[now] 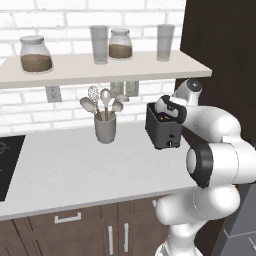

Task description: Start the toaster. Once the lever pops up, take the bread to the plate on the dining counter.

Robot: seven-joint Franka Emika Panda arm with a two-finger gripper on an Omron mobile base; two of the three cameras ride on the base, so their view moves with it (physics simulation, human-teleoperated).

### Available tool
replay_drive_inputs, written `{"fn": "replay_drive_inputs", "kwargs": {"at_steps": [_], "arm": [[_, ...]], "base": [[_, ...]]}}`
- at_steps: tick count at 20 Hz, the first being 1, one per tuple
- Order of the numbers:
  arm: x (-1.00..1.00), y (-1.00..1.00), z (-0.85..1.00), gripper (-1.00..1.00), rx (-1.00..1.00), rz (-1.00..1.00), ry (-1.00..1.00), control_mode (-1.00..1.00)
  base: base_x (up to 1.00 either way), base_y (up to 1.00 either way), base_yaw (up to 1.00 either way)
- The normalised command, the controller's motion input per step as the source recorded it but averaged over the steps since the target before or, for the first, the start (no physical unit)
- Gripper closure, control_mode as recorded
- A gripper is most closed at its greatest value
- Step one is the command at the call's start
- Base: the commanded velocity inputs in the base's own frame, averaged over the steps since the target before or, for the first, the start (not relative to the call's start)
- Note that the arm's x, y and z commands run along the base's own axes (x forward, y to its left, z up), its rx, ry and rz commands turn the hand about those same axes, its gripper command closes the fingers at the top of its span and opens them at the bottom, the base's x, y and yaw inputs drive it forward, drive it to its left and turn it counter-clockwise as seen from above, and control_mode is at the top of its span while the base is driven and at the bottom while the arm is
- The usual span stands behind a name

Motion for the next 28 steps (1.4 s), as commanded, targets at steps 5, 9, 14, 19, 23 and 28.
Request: {"fn": "replay_drive_inputs", "kwargs": {"at_steps": [5, 9, 14, 19, 23, 28], "arm": [[0.00, 0.00, 0.00, -1.00, 0.00, 0.00, 0.00, -1.00], [0.00, 0.00, 0.00, -1.00, 0.00, 0.00, 0.00, -1.00], [0.00, 0.00, 0.00, -1.00, 0.00, 0.00, 0.00, -1.00], [0.00, 0.00, 0.00, -1.00, 0.00, 0.00, 0.00, -1.00], [0.00, 0.00, 0.00, -1.00, 0.00, 0.00, 0.00, -1.00], [0.00, 0.00, 0.00, -1.00, 0.00, 0.00, 0.00, -1.00]], "base": [[0.00, 0.00, 0.00], [0.00, 0.00, 0.00], [0.00, 0.00, 0.00], [0.00, 0.00, 0.00], [0.00, 0.00, 0.00], [0.00, 0.00, 0.00]]}}
